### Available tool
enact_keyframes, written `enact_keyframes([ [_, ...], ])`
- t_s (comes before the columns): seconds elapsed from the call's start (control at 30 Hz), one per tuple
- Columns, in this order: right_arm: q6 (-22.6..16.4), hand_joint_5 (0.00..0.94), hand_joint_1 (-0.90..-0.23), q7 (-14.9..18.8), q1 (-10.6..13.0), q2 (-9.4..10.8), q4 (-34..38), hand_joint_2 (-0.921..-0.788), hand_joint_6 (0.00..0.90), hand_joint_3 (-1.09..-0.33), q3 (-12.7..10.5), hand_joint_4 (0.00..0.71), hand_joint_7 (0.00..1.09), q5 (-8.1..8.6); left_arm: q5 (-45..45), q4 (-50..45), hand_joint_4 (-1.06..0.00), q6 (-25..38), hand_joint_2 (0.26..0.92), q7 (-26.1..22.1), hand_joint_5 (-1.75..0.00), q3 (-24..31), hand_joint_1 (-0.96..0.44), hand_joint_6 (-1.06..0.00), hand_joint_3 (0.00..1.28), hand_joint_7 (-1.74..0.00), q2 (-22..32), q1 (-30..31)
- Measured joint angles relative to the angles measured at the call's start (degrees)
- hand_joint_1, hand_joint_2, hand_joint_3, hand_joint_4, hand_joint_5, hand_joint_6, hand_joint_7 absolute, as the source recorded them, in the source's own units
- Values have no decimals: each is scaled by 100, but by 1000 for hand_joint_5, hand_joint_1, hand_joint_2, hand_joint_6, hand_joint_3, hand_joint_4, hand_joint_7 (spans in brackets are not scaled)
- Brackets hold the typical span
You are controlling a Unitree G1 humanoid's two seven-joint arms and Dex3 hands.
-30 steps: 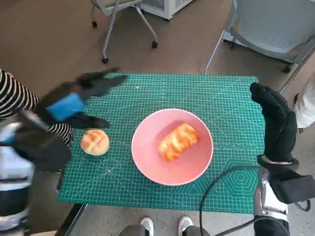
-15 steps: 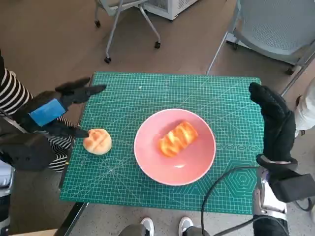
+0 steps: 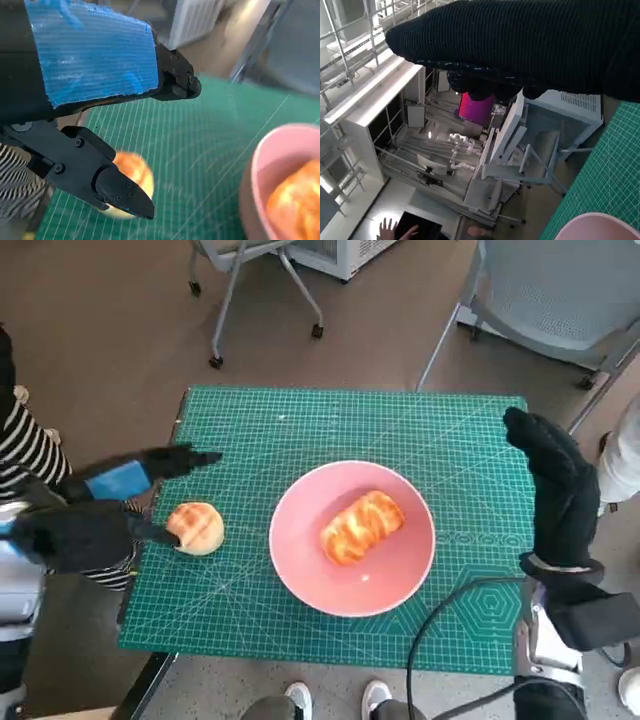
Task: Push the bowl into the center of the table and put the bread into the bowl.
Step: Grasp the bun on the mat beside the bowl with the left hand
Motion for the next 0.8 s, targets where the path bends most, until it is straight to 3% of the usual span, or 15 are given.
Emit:
enact_keyframes([
  [0.53,1,1,-704,6,50,-16,-99,-921,83,-789,-11,155,431,33,991,1478,-122,-260,739,484,-11,-1003,-38,-296,12,-2,-301,-377],
  [0.8,3,0,-705,-28,71,-35,-179,-921,83,-790,-19,152,431,-4,1326,2349,-218,-416,773,823,-29,-1349,11,-354,21,-19,-487,-780],
])
